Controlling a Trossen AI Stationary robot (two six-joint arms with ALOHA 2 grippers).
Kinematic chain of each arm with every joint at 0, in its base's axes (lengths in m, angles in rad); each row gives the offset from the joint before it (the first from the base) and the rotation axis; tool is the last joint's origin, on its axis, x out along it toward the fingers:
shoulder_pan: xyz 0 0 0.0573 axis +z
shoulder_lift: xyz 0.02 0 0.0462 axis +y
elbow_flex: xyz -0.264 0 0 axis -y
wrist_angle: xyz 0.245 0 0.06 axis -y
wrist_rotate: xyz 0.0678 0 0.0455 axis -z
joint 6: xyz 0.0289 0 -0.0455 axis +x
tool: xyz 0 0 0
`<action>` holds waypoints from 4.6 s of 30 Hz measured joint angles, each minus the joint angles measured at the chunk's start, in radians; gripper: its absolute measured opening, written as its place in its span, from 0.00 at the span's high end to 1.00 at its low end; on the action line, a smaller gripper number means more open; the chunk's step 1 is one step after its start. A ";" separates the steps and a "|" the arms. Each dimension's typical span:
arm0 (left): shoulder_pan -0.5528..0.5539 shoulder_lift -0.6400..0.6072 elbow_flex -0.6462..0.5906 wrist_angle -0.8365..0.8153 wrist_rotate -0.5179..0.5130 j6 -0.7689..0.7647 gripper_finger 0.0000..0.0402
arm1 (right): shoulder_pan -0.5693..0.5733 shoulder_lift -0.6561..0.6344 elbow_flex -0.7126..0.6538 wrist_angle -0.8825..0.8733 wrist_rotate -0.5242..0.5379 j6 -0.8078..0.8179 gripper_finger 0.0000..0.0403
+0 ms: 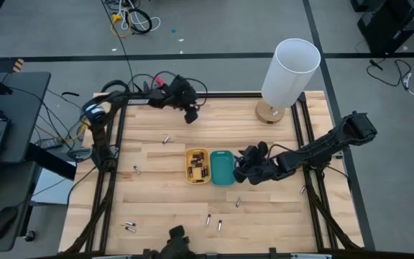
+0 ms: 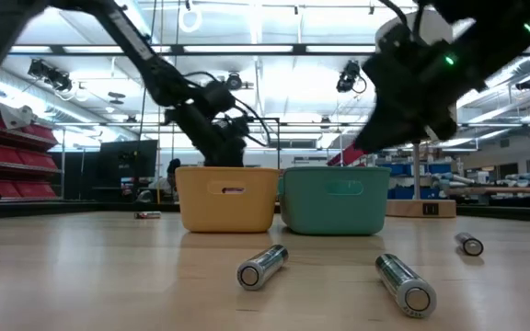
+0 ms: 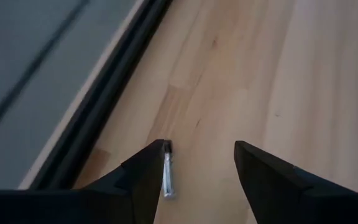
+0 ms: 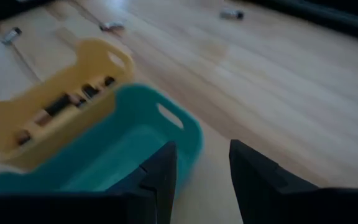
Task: Sort batteries
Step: Put the silver battery into the green bin
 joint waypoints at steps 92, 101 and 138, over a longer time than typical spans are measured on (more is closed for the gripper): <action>-0.598 -0.030 0.378 -0.813 -0.303 -0.316 0.36 | 0.233 -0.337 -0.157 -0.017 0.233 -0.098 0.88; -0.484 -0.283 0.019 -0.675 -0.341 -0.362 0.31 | 0.230 -0.337 -0.157 -0.024 0.233 -0.112 0.88; -0.217 -0.263 -0.357 -0.485 -0.250 -0.520 0.53 | 0.166 -0.337 -0.157 -0.020 0.217 -0.162 0.89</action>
